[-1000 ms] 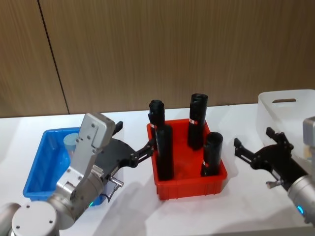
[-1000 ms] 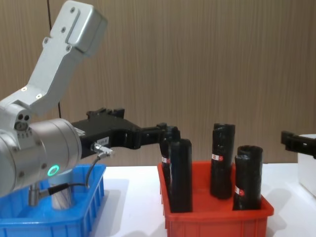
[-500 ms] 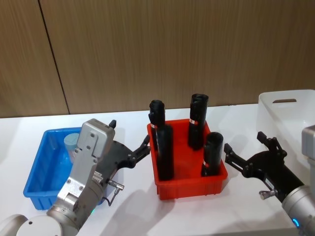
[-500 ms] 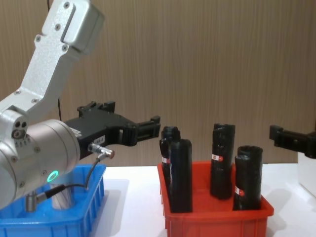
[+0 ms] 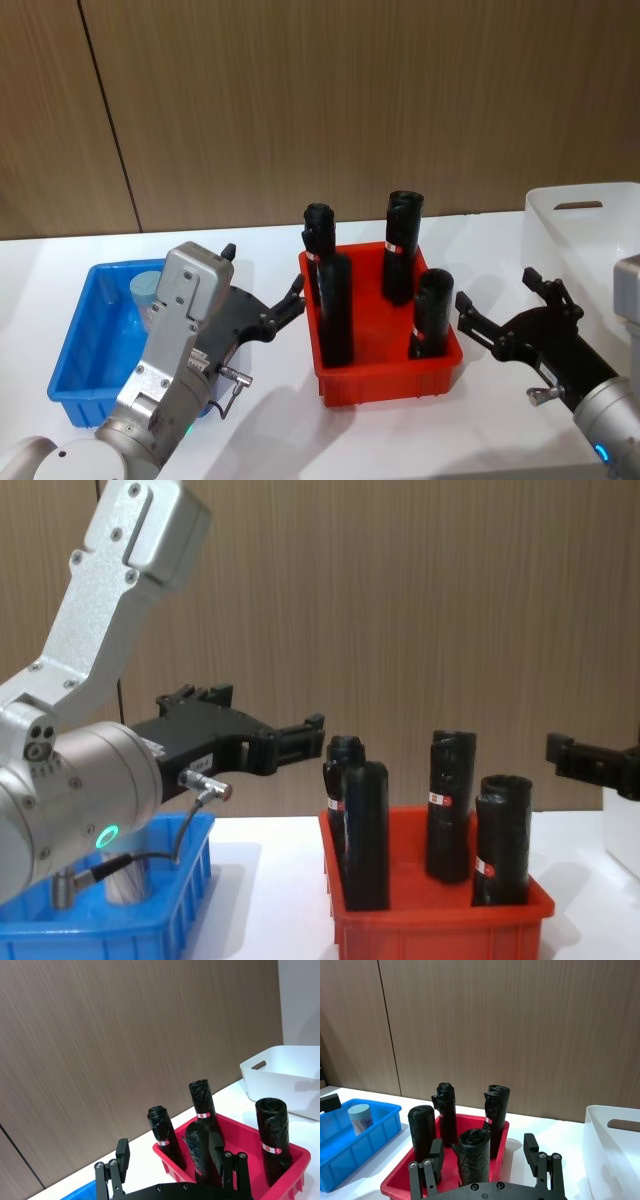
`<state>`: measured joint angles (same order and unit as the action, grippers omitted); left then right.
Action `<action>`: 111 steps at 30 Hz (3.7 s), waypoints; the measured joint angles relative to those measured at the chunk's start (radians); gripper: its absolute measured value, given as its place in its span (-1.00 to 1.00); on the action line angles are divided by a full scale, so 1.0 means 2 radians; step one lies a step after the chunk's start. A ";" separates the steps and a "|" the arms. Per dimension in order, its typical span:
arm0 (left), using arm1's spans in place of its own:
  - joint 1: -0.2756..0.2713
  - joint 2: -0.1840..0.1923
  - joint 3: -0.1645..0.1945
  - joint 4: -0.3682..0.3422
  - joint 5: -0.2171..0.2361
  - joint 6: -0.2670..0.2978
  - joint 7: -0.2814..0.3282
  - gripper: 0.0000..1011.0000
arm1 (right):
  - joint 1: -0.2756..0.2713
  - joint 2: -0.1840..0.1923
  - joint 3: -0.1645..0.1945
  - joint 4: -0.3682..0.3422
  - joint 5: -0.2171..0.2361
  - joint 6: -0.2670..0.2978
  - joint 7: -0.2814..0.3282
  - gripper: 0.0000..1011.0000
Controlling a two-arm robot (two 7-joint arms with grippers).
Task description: Pick the cotton swabs from the blue box and place them into the white box.
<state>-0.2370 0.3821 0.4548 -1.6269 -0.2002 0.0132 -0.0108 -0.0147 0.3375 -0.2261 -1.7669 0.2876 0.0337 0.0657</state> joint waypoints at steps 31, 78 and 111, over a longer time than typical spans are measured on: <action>0.000 0.000 0.000 0.000 0.000 0.000 0.000 0.99 | 0.022 -0.005 0.003 0.037 0.018 0.038 0.049 0.98; 0.000 0.000 0.000 0.000 0.000 0.000 0.000 0.99 | 0.173 -0.062 -0.008 0.246 -0.017 0.049 0.125 0.70; 0.000 0.000 0.000 0.000 0.000 0.000 0.000 0.99 | 0.181 -0.055 0.004 0.190 -0.009 0.048 0.122 -0.14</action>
<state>-0.2372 0.3821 0.4542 -1.6262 -0.2004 0.0138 -0.0109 0.3464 0.2282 -0.2187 -1.3868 0.2693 0.1288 0.3100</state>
